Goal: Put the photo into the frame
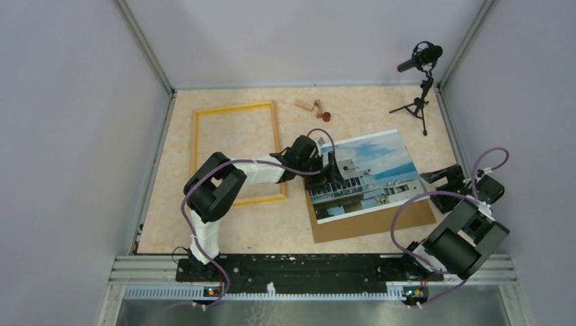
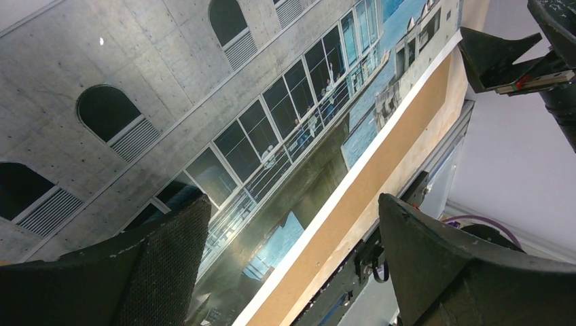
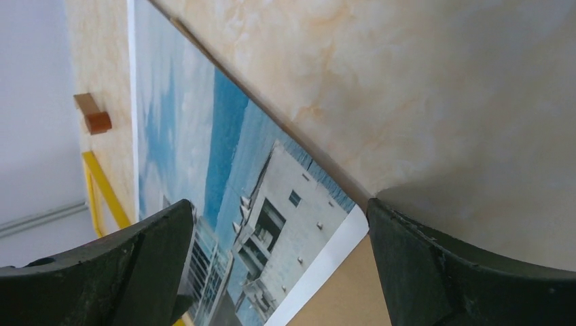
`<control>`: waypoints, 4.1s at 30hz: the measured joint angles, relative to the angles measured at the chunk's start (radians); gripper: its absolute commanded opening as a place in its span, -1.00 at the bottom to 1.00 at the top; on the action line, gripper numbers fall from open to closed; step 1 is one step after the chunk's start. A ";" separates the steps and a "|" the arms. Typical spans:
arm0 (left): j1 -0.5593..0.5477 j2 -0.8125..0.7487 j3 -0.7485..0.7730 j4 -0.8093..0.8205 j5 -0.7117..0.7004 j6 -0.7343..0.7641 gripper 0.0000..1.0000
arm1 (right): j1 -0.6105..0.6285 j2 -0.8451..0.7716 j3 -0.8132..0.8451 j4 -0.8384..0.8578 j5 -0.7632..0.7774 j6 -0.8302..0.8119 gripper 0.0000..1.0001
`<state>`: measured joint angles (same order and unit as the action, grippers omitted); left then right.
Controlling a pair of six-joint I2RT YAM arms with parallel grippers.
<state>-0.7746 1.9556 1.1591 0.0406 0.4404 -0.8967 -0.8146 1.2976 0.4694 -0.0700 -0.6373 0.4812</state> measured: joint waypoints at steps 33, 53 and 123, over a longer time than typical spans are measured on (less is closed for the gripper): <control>0.002 0.013 0.019 -0.018 0.027 0.006 0.96 | 0.243 -0.145 -0.116 0.243 -0.115 0.355 0.12; -0.579 -0.089 0.099 0.085 -0.801 0.948 0.97 | 0.446 -0.281 0.181 -0.297 0.246 0.323 -1.00; 1.046 -0.019 0.384 -0.825 0.084 0.854 -1.00 | 0.919 -0.097 0.850 -0.591 0.235 -0.010 0.74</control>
<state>0.2714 1.9369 1.5433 -0.7841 0.5243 -0.0429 0.1040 1.2003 1.3193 -0.6605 -0.4023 0.4713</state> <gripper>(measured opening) 0.003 0.869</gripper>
